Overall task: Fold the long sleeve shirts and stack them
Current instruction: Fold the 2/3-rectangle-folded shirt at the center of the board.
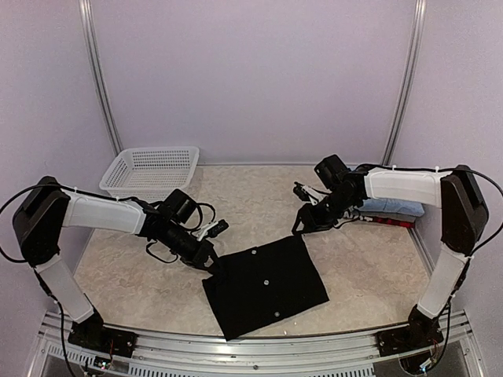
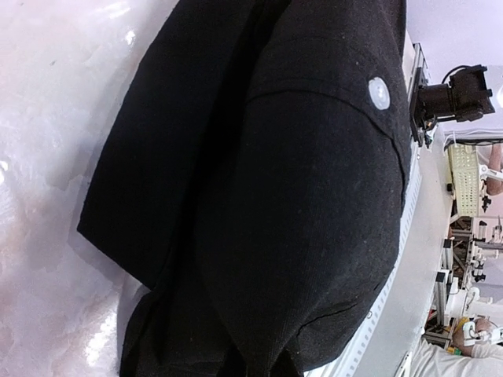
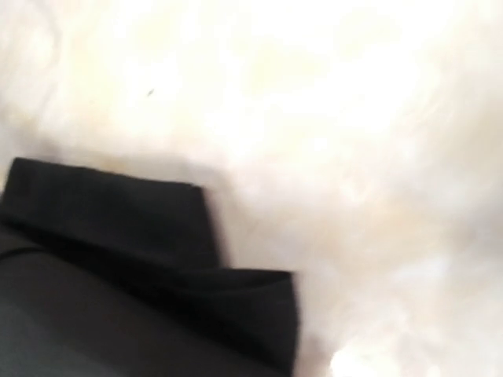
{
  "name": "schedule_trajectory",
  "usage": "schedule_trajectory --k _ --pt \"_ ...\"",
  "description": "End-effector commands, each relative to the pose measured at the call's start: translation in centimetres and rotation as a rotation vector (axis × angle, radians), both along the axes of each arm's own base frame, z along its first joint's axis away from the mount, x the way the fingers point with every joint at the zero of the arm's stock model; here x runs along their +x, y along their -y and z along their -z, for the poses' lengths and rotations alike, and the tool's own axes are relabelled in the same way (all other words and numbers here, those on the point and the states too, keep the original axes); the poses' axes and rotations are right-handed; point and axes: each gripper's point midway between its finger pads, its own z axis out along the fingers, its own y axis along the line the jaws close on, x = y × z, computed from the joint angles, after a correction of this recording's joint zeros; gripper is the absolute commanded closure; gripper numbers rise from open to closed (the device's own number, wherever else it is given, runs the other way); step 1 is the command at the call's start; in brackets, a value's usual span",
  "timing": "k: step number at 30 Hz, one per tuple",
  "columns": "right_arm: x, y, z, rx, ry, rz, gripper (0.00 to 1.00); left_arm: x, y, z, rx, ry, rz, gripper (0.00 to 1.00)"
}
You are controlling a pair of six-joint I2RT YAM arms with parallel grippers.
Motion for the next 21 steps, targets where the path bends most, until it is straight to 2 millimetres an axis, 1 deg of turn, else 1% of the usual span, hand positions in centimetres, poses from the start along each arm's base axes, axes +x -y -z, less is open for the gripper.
schedule_trajectory --k 1,5,6,7,8,9,10,11,12,14,17,19,21 --pt "1.9 0.8 -0.8 -0.044 0.085 0.029 0.52 1.0 -0.9 0.3 0.009 0.008 -0.073 0.99" --pt "1.5 1.4 -2.3 -0.03 0.148 0.031 0.46 1.7 -2.4 0.4 0.022 0.017 -0.139 0.88" --pt "1.2 1.4 -2.8 -0.014 0.165 0.027 0.45 1.9 -2.6 -0.1 0.019 0.036 -0.152 0.86" --pt "1.0 1.3 -3.3 0.004 0.182 0.024 0.44 2.1 -2.8 -0.3 0.019 0.053 -0.164 0.81" --pt "0.6 1.3 -3.6 0.018 0.193 0.02 0.43 2.3 -2.9 -0.8 0.013 0.074 -0.171 0.6" --pt "0.2 1.2 -3.9 0.03 0.203 0.017 0.42 2.5 -2.9 -1.5 0.003 0.096 -0.178 0.47" --pt "-0.3 1.1 -4.2 0.042 0.213 0.011 0.42 2.6 -2.9 -1.9 -0.006 0.107 -0.179 0.4" --pt "-0.9 0.9 -4.4 0.06 0.22 0.001 0.41 2.6 -2.9 -2.3 -0.02 0.119 -0.18 0.19" --pt "-1.4 0.8 -4.4 0.075 0.22 -0.005 0.41 2.7 -2.8 -2.6 -0.029 0.127 -0.183 0.03" --pt "-2.3 0.8 -4.2 0.095 0.214 -0.009 0.4 2.9 -2.8 -2.8 -0.04 0.141 -0.193 0.01" --pt "-3.2 1.1 -3.4 0.102 0.2 -0.005 0.39 2.8 -2.9 -2.5 -0.049 0.139 -0.208 0.01" --pt "-3.9 1.3 -2.4 0.098 0.183 -0.007 0.39 2.6 -2.9 -2.1 -0.06 0.141 -0.215 0.01" --pt "-4.2 1.5 -1.6 0.096 0.171 -0.011 0.39 2.3 -2.8 -2.3 -0.081 0.169 -0.219 0.01"
